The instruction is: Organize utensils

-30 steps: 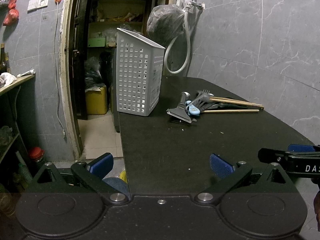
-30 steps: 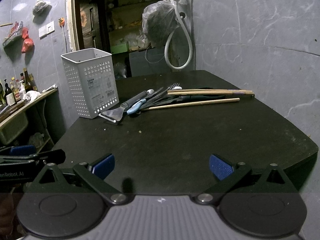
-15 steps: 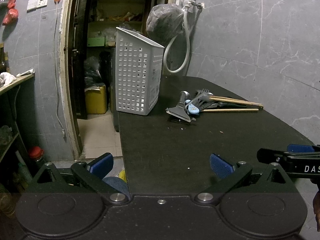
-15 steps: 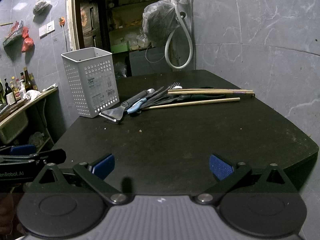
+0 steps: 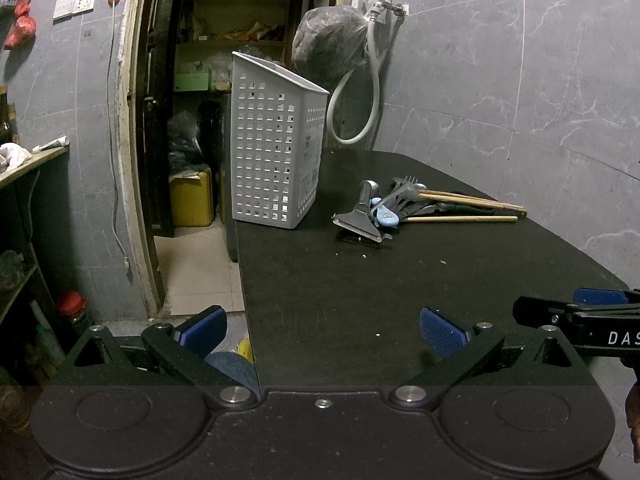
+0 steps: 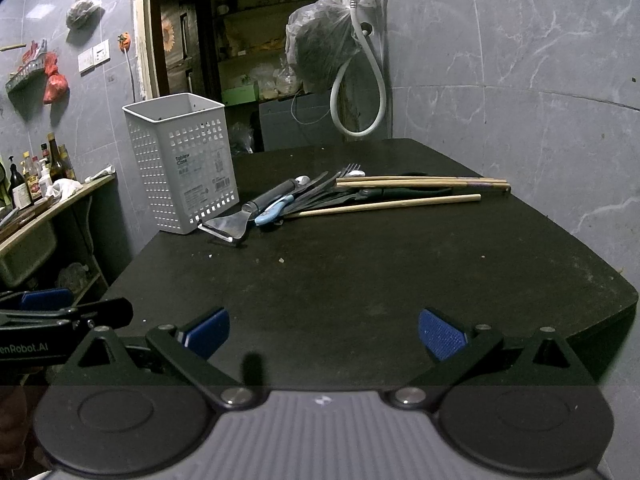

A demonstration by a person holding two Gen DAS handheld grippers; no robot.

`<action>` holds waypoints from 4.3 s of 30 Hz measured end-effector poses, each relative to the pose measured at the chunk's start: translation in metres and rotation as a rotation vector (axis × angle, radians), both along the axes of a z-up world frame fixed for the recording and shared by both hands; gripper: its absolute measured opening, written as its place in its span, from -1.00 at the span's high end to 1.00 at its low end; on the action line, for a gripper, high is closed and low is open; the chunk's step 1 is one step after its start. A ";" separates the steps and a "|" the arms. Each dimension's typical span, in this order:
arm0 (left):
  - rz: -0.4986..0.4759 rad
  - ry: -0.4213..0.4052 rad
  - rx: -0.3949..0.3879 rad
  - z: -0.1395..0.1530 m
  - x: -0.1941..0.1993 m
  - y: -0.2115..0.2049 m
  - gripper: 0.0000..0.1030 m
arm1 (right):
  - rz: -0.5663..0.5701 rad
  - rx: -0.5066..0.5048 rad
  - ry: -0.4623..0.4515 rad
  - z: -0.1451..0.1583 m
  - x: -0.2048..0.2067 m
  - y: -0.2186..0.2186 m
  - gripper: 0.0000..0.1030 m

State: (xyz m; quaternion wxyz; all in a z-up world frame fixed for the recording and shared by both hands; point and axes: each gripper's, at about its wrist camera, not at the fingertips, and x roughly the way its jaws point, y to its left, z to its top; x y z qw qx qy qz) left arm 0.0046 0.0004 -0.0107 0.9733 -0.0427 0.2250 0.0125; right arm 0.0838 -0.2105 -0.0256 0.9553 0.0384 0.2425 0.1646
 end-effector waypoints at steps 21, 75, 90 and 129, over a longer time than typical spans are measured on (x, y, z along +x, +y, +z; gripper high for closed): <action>0.070 -0.088 0.051 0.018 0.029 0.023 -0.99 | -0.003 -0.018 0.002 -0.003 0.020 0.007 -1.00; -0.142 -0.184 -0.021 0.018 0.153 0.086 -0.48 | 0.167 -0.249 -0.025 0.071 0.206 0.108 -0.76; -0.141 -0.169 0.028 0.025 0.154 0.078 -0.47 | 0.209 -0.341 0.238 0.048 0.289 0.160 0.22; -0.158 -0.154 0.018 0.029 0.096 0.047 -0.46 | 0.122 0.273 -0.317 0.076 0.135 0.028 0.61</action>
